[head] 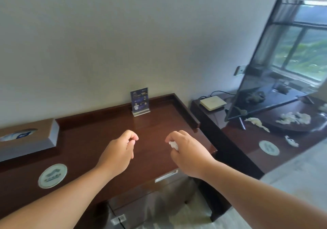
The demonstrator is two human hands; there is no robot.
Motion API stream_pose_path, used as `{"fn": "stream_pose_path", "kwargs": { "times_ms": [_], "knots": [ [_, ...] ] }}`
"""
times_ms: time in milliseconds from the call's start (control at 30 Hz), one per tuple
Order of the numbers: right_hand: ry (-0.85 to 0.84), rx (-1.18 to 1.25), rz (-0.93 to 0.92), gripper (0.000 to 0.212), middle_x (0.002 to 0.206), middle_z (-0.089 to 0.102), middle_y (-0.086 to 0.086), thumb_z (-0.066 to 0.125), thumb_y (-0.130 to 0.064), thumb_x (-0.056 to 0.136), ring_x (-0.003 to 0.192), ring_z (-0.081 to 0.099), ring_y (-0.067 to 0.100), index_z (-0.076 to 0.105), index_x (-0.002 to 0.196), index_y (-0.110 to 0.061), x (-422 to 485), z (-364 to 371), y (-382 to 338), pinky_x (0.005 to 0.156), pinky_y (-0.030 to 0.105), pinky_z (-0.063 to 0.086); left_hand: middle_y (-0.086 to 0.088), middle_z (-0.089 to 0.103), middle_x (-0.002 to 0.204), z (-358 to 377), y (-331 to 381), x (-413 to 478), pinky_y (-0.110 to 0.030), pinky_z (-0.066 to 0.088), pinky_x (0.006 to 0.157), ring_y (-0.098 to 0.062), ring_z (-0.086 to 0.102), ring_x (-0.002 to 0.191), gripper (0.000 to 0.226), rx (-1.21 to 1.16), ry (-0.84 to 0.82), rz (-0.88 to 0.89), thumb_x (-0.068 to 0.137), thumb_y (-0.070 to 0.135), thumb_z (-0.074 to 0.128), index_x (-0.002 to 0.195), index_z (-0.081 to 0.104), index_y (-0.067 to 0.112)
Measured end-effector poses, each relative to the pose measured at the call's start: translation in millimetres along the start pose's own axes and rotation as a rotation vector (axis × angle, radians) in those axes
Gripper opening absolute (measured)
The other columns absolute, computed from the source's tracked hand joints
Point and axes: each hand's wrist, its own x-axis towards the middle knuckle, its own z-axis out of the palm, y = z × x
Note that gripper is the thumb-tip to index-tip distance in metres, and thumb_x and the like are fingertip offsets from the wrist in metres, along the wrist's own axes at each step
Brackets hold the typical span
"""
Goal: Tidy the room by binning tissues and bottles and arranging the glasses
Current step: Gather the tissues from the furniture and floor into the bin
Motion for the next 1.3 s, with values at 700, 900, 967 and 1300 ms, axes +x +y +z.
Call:
{"fn": "stream_pose_path", "kwargs": {
  "times_ms": [700,900,967,1300],
  "knots": [
    [0.360,-0.073,0.579,0.036,0.121,0.050,-0.008,0.041,-0.013,0.092,0.100,0.057,0.017,0.051,0.122,-0.031,-93.4,-73.0,96.3,0.086,0.032,0.049,0.015,0.050,0.048,114.1,155.0,72.1,-0.020,0.031,0.047,-0.006,0.047,0.047,0.022,-0.133,-0.425,0.614,0.097,0.029,0.047,0.077,0.056,0.026],
    [0.406,-0.054,0.676,0.035,0.118,0.050,-0.009,0.042,-0.012,0.092,0.099,0.056,0.016,0.051,0.120,-0.031,-115.3,-81.0,119.8,0.082,0.032,0.049,0.008,0.046,0.046,149.2,181.0,81.4,-0.025,0.034,0.048,-0.008,0.042,0.044,0.021,-0.153,-0.513,0.644,0.096,0.027,0.049,0.076,0.056,0.025],
    [0.421,-0.047,0.690,0.035,0.119,0.050,-0.009,0.042,-0.012,0.092,0.102,0.056,0.016,0.051,0.120,-0.031,-122.8,-85.9,131.6,0.085,0.033,0.049,0.007,0.046,0.047,163.8,194.5,82.8,-0.029,0.037,0.050,-0.008,0.043,0.045,0.021,-0.160,-0.537,0.655,0.095,0.028,0.049,0.075,0.055,0.025],
    [0.441,-0.015,0.685,0.035,0.121,0.049,-0.011,0.043,-0.015,0.094,0.098,0.051,0.011,0.051,0.124,-0.031,-163.0,-135.8,235.4,0.080,0.026,0.042,0.008,0.046,0.047,249.3,290.1,77.1,-0.029,0.035,0.049,-0.009,0.041,0.044,0.020,-0.123,-0.579,0.670,0.096,0.030,0.048,0.077,0.056,0.025]
  ]
}}
